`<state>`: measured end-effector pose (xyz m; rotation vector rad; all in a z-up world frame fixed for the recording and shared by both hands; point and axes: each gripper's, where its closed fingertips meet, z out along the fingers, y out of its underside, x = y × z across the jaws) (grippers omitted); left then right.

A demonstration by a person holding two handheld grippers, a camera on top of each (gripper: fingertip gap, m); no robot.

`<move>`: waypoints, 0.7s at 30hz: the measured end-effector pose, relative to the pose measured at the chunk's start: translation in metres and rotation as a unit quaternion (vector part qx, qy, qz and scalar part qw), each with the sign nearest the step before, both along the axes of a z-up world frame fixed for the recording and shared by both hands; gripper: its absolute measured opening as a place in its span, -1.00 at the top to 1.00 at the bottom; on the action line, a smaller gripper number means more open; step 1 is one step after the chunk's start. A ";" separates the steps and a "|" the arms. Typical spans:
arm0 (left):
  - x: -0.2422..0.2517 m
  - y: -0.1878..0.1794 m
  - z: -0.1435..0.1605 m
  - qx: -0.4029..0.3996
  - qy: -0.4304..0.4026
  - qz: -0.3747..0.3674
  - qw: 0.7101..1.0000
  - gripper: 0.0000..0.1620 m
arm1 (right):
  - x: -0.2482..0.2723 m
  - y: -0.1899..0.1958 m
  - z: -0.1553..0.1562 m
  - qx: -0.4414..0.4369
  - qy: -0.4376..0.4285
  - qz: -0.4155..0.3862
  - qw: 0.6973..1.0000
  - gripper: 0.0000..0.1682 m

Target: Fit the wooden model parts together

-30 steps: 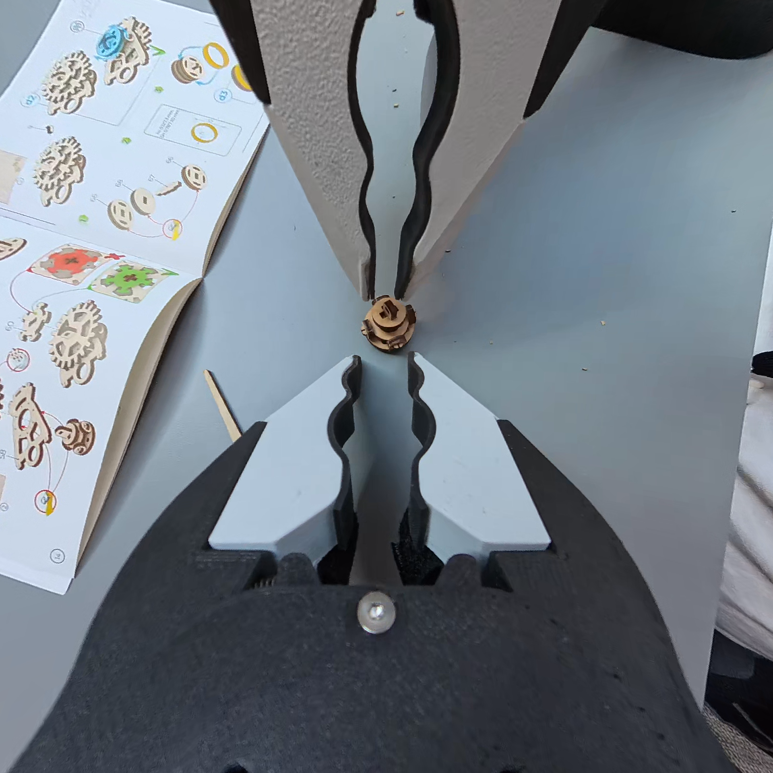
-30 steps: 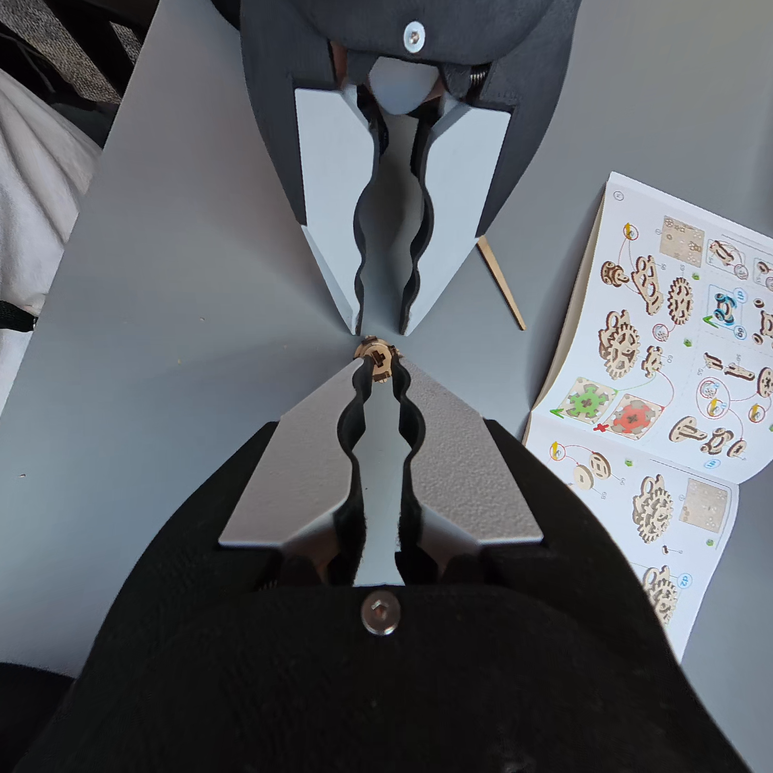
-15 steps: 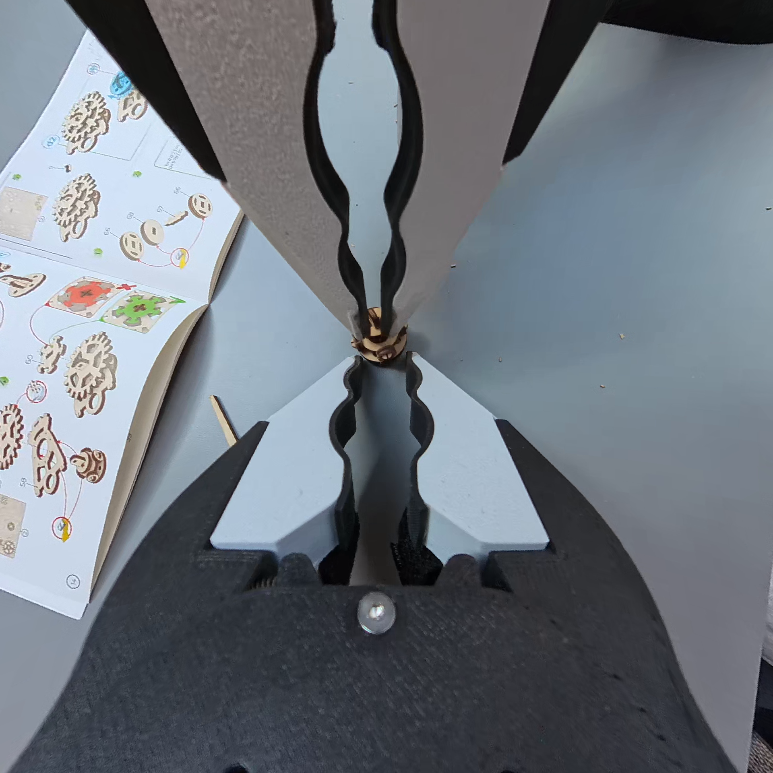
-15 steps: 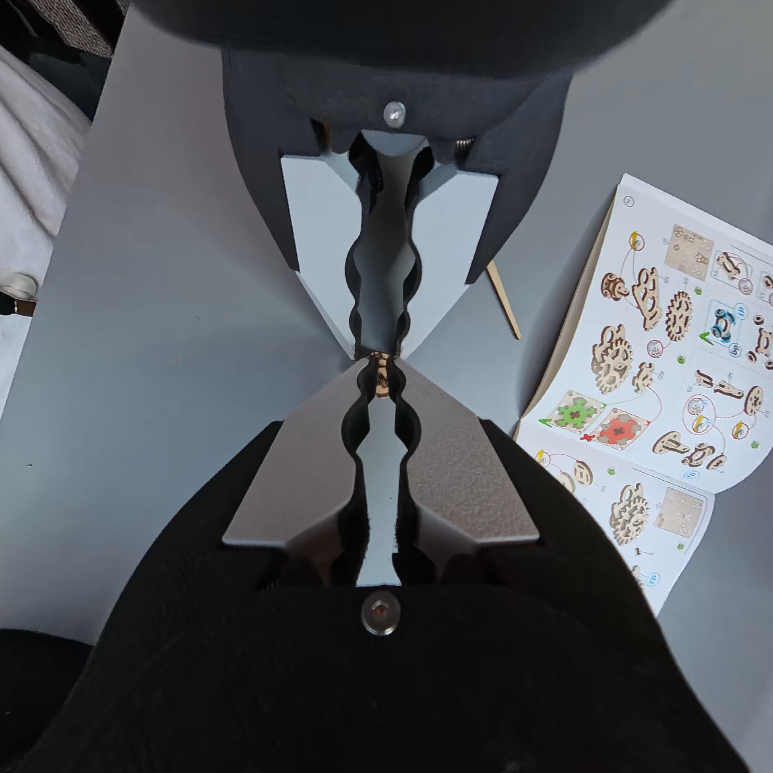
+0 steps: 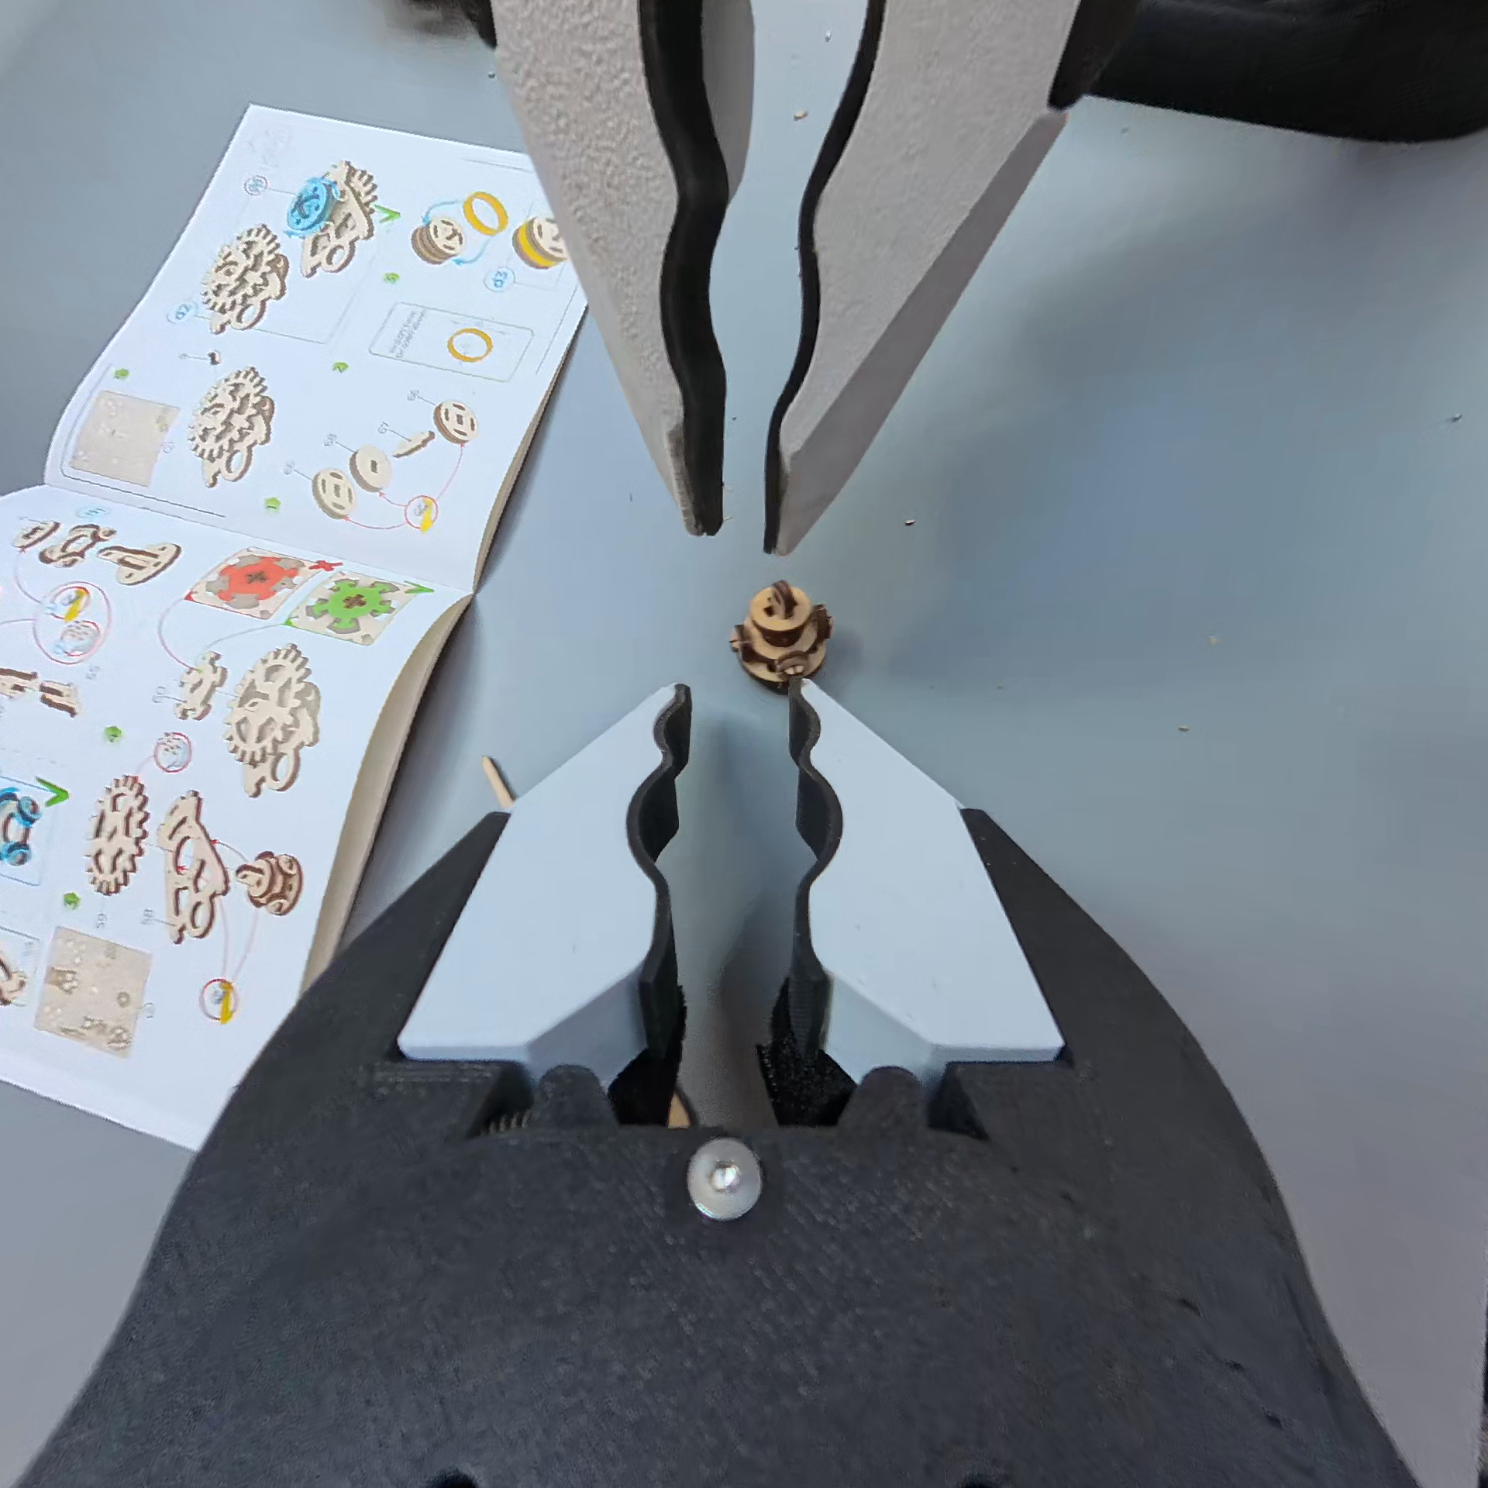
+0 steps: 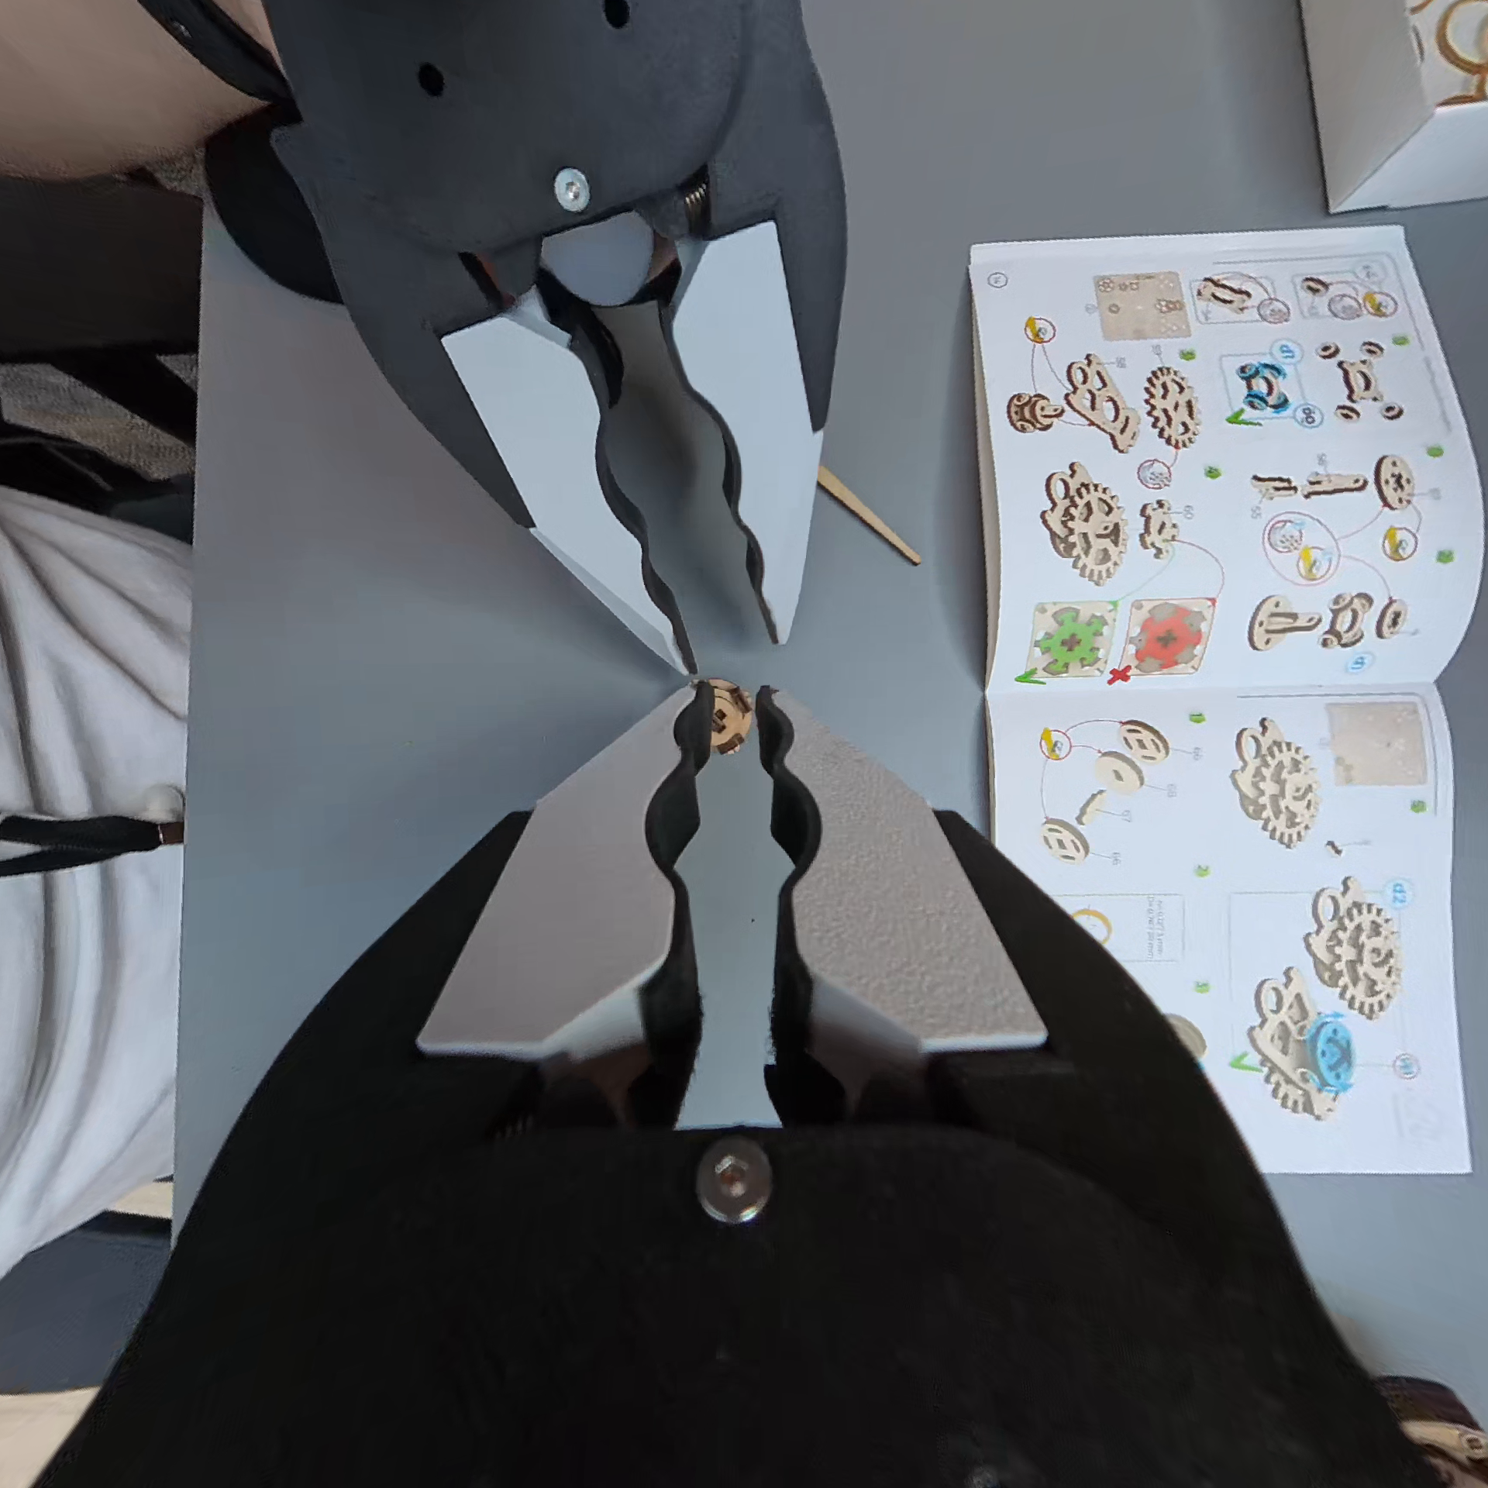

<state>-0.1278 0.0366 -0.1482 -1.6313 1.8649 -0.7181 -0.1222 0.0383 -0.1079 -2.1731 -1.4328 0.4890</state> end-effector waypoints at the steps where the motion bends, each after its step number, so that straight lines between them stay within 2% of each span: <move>1: -0.002 0.004 -0.002 0.011 0.011 -0.011 1.000 0.68 | 0.001 0.003 -0.002 -0.002 0.000 -0.021 1.000 0.89; 6: 0.006 -0.004 -0.005 -0.019 -0.001 -0.096 0.995 0.59 | -0.001 0.002 -0.011 -0.034 -0.011 -0.104 0.994 0.86; 10: 0.006 -0.007 -0.007 -0.021 0.005 -0.103 0.994 0.65 | 0.002 -0.006 -0.016 -0.029 -0.030 -0.127 0.991 0.89; 15: 0.003 -0.013 -0.011 0.036 0.012 -0.106 0.994 0.74 | 0.007 -0.016 -0.019 -0.049 -0.023 -0.136 0.989 0.92; 21: -0.002 -0.022 -0.011 0.038 0.017 -0.099 0.994 0.80 | 0.011 -0.014 -0.016 -0.051 0.011 -0.144 0.988 0.93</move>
